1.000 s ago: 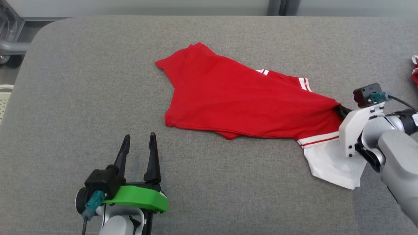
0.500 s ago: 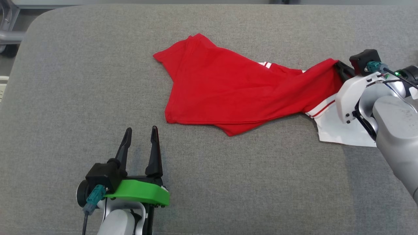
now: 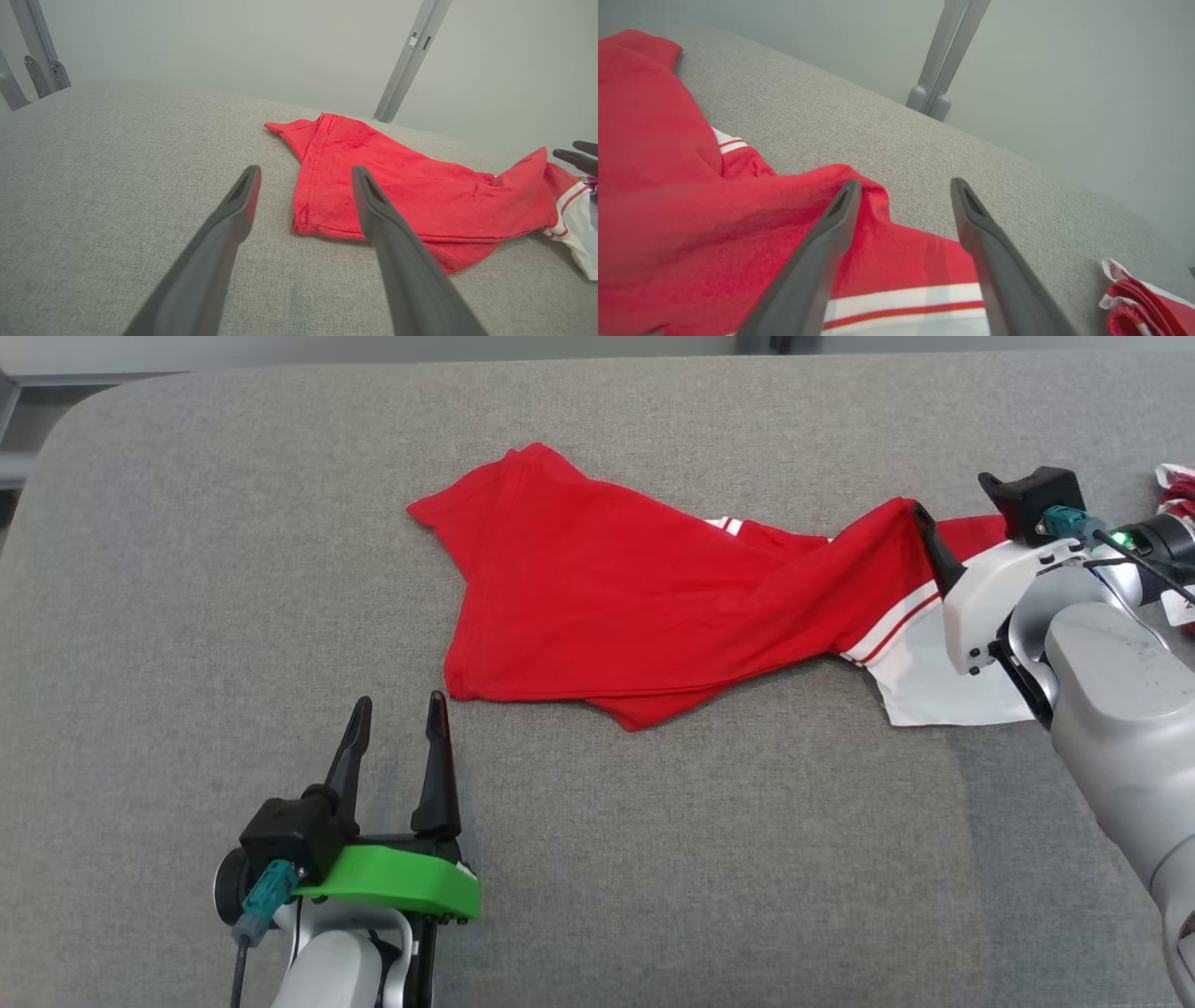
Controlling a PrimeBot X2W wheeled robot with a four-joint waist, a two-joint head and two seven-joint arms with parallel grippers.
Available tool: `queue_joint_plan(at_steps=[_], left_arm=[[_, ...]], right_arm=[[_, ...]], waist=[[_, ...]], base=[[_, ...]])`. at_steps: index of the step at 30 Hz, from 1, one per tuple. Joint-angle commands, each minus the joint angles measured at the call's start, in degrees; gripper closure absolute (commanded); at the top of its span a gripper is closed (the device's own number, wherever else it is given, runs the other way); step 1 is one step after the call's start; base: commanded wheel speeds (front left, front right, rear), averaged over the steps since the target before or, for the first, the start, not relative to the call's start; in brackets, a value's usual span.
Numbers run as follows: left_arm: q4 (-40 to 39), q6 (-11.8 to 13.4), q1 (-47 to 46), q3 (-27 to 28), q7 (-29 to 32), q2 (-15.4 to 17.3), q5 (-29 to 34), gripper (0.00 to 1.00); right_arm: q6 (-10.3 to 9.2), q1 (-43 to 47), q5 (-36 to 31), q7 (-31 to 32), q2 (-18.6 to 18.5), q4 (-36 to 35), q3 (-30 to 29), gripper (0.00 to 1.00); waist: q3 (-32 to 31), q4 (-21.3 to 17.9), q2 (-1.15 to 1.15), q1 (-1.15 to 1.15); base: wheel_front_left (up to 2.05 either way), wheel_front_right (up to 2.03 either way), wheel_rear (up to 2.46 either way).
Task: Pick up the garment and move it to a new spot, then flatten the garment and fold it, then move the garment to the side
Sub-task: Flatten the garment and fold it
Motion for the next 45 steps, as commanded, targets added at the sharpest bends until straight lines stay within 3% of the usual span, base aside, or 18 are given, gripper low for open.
queue_joint_plan(at_steps=[1, 8, 13, 23, 34, 45], left_arm=[[0.0, 0.1, -0.5, 0.3, 0.0, 0.1, 0.2, 0.00], [-0.1, 0.0, 0.2, 2.1, 0.0, 0.1, 0.9, 0.00], [0.4, -0.1, 0.7, 3.7, 0.0, 0.1, 1.3, 0.00], [1.2, -0.4, 3.2, 6.1, 0.0, 0.1, 2.2, 0.00], [0.7, -0.2, 7.6, 7.4, 0.0, 0.1, 2.7, 0.00], [0.2, -0.9, 11.2, 9.0, 0.0, 0.1, 4.0, 0.00]], right_arm=[[-0.02, 1.4, 1.2, -0.3, 0.1, -1.5, -1.1, 0.00], [-0.02, 9.1, 3.6, -0.3, -0.7, -13.0, -11.2, 0.00], [-0.02, 17.2, -0.6, -0.3, 0.2, -23.5, -19.8, 0.00], [-0.02, 34.7, -10.3, -0.3, 8.1, -43.8, -31.4, 0.00], [-0.02, 47.1, -14.7, 0.1, 14.4, -54.4, -35.2, 0.00], [-0.02, 54.8, -13.1, 1.9, 15.4, -59.2, -34.8, 0.00]], waist=[[-1.2, -1.3, 0.00, 0.00], [-4.2, -4.4, 0.00, 0.00], [-6.2, -5.8, 0.00, 0.00], [-9.7, -6.8, 0.00, 0.00], [-12.5, -6.3, 0.00, 0.00], [-14.3, -5.8, 0.00, 0.00]], base=[[0.00, 0.00, 0.00], [0.00, 0.00, 0.00], [0.00, 0.00, 0.00], [0.00, 0.00, 0.00], [0.00, 0.00, 0.00], [0.00, 0.00, 0.00]])
